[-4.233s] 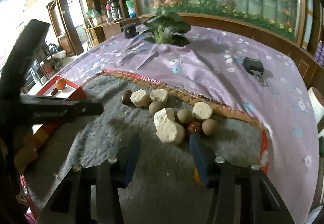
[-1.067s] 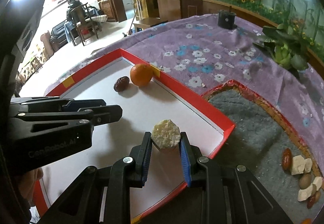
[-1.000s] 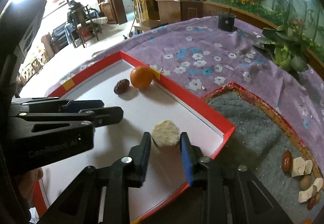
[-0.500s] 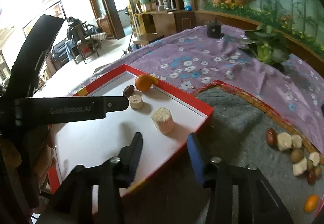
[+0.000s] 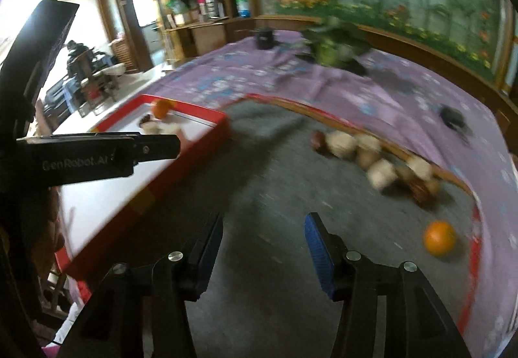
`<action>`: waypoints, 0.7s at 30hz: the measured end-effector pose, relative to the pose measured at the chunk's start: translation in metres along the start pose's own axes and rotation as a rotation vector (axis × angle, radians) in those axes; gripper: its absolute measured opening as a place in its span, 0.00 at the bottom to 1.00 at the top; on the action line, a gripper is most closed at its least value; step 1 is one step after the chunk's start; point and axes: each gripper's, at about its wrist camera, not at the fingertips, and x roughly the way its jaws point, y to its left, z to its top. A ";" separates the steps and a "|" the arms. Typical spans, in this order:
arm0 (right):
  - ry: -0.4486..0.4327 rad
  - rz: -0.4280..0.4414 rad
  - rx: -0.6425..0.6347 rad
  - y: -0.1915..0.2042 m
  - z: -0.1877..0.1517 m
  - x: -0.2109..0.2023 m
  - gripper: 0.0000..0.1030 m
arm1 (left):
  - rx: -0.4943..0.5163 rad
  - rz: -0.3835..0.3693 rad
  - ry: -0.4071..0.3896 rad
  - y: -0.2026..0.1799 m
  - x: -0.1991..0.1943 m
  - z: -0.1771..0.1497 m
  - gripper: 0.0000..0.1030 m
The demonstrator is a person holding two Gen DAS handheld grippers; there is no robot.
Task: Organize fruits
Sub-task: 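Move the left gripper to the second red date and grasp it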
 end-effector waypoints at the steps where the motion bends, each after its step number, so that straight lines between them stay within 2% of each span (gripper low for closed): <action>1: -0.006 -0.015 0.010 -0.008 -0.004 -0.005 0.50 | 0.017 -0.006 0.003 -0.009 0.002 0.000 0.57; 4: -0.016 -0.045 0.037 -0.028 -0.017 -0.019 0.51 | 0.058 -0.018 0.013 -0.032 0.007 -0.001 0.57; 8: -0.032 -0.094 0.060 -0.049 -0.031 -0.032 0.62 | 0.097 -0.028 0.027 -0.055 0.017 0.001 0.57; 15: -0.044 -0.076 0.136 -0.083 -0.046 -0.041 0.63 | 0.061 -0.028 0.071 -0.072 0.045 0.024 0.57; 21: -0.050 -0.043 0.175 -0.096 -0.049 -0.039 0.63 | 0.047 0.081 0.098 -0.075 0.077 0.051 0.57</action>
